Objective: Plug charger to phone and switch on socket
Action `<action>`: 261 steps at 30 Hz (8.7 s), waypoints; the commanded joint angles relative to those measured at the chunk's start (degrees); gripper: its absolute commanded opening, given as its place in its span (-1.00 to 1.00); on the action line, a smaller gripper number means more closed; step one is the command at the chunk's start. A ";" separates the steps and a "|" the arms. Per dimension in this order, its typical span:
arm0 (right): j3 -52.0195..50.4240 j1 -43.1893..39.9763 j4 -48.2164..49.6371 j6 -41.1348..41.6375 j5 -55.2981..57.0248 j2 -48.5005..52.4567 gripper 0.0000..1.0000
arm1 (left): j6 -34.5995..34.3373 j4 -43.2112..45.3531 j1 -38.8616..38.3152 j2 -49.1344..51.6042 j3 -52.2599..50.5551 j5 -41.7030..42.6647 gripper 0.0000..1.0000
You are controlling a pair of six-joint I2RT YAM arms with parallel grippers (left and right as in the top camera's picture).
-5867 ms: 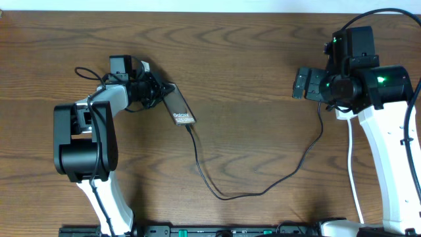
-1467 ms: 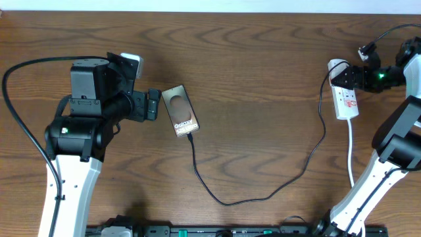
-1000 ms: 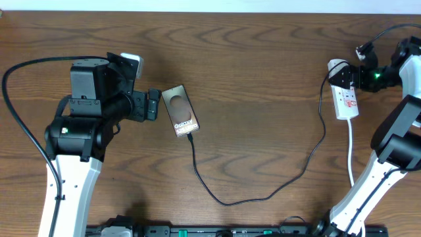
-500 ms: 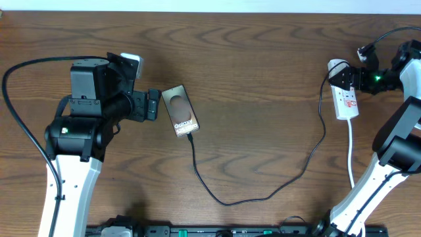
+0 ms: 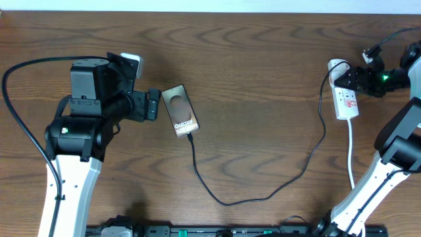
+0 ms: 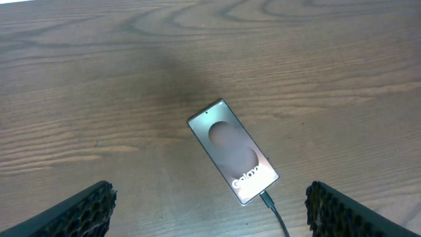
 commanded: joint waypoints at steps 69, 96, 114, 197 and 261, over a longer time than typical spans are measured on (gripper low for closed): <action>-0.44 0.68 4.39 2.40 0.20 0.57 0.98 | 0.79 -0.22 -0.04 -0.02 0.42 -0.59 0.86; -0.72 4.11 3.96 5.01 0.26 0.57 0.99 | 0.79 -0.22 -0.04 0.02 0.42 -0.59 0.86; -5.01 4.90 5.99 5.01 -3.10 0.57 0.99 | 0.79 -0.22 -0.04 0.02 0.42 -0.59 0.86; 22.45 -3.15 -17.29 11.45 12.52 -32.46 0.99 | 1.27 -5.03 -1.86 -8.68 -2.67 -4.52 0.86; 22.45 -3.15 -17.29 11.45 12.55 -32.46 0.99 | 1.40 40.30 2.23 -67.41 -70.10 -4.63 0.86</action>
